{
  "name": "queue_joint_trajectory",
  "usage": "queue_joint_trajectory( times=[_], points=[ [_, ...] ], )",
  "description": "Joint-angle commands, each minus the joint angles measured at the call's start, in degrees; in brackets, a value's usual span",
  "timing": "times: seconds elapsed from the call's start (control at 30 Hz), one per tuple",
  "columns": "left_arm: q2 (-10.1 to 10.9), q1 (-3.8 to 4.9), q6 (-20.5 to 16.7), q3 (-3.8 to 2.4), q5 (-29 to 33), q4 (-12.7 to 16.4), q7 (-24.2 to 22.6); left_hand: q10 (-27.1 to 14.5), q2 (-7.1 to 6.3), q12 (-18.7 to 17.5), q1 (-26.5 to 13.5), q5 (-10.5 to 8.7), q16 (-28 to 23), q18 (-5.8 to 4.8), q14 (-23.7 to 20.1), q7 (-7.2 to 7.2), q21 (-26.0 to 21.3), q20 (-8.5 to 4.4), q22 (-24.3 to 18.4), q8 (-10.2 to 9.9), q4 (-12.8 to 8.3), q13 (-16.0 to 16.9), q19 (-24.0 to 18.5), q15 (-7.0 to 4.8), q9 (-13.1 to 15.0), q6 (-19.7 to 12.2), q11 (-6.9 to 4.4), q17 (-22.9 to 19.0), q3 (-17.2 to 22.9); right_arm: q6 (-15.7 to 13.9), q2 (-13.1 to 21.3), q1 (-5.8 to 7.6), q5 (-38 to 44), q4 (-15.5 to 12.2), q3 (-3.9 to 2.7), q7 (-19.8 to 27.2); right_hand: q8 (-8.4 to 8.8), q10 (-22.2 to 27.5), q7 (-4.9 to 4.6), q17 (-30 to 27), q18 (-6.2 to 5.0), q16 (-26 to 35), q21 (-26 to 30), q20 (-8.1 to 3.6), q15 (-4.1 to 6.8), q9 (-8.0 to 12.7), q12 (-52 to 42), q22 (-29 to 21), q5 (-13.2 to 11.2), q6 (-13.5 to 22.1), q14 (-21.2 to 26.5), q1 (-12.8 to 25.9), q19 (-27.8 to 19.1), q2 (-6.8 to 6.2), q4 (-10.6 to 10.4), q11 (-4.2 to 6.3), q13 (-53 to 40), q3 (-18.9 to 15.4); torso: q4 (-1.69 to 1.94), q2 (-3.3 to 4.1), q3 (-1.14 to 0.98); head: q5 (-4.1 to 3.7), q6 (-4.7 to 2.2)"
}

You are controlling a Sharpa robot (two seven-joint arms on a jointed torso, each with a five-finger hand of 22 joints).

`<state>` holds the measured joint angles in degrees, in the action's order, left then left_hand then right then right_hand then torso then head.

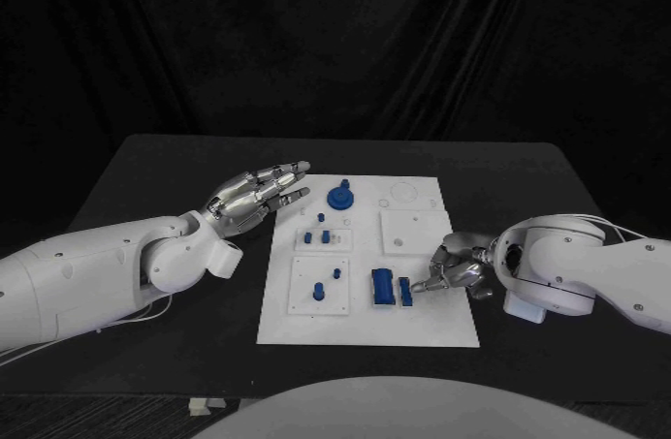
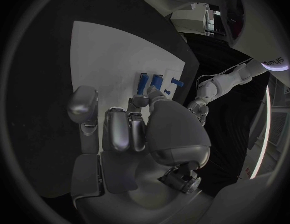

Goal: Assemble the parts on the task board

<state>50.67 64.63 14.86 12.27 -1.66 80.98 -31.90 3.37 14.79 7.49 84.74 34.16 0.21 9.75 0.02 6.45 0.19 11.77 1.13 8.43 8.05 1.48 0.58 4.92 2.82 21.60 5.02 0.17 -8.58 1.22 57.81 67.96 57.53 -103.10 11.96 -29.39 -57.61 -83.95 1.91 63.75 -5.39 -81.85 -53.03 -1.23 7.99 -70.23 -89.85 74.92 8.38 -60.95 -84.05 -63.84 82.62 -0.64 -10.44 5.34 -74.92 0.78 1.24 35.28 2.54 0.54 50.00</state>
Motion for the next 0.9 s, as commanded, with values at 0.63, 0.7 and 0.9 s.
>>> queue_joint_trajectory(
  times=[0.63,0.7,0.9],
  points=[
    [-0.06,-0.20,1.13,-0.05,0.05,-0.03,-0.21,0.04,-0.14,-0.07,0.30,0.39,0.21,0.62,0.10,0.40,0.24,0.39,0.06,0.13,-0.48,0.04,-0.04,0.54,0.02,0.08,0.54,-0.01,0.29,2.66,-2.11,-1.08,2.04,1.55,-0.02,-0.20,-5.41,-6.05,0.53,0.23,-0.95,0.07,-0.04,-0.80,0.76,-4.93,-0.15,6.62,-3.69,-3.38,-2.12,-0.57,0.15,0.00,-0.99,0.72,-15.08,-1.51,0.01,0.07,0.00,-0.02,0.00],
    [-0.07,-0.21,1.16,-0.05,0.05,-0.02,-0.20,0.04,-0.14,-0.07,0.30,0.39,0.21,0.62,0.10,0.40,0.24,0.39,0.06,0.13,-0.48,0.04,-0.04,0.54,0.02,0.08,0.54,-0.01,0.29,2.98,-2.27,-1.12,2.05,1.66,-0.02,-0.23,-5.34,-6.05,0.56,0.18,-0.96,0.08,0.02,-0.82,0.79,-5.05,-0.15,6.61,-3.89,-3.27,-2.11,-1.09,0.14,-0.04,-0.74,0.74,-15.08,-1.48,0.01,0.08,0.00,0.03,0.00],
    [-0.09,-0.27,1.22,-0.05,0.05,-0.05,-0.19,0.04,-0.12,-0.08,0.29,0.41,0.23,0.62,0.11,0.42,0.25,0.41,0.06,0.12,-0.54,0.03,-0.04,0.58,0.02,0.02,0.57,-0.01,0.36,3.40,-2.57,-1.33,2.05,1.85,-0.02,-0.16,-5.06,-6.05,0.58,0.08,-0.95,0.12,0.01,-0.84,0.81,-5.01,-0.15,6.62,-4.09,-2.98,-2.09,-1.49,0.14,-0.16,-0.52,0.76,-15.08,-1.51,0.01,0.07,0.01,0.00,0.00]
  ],
)
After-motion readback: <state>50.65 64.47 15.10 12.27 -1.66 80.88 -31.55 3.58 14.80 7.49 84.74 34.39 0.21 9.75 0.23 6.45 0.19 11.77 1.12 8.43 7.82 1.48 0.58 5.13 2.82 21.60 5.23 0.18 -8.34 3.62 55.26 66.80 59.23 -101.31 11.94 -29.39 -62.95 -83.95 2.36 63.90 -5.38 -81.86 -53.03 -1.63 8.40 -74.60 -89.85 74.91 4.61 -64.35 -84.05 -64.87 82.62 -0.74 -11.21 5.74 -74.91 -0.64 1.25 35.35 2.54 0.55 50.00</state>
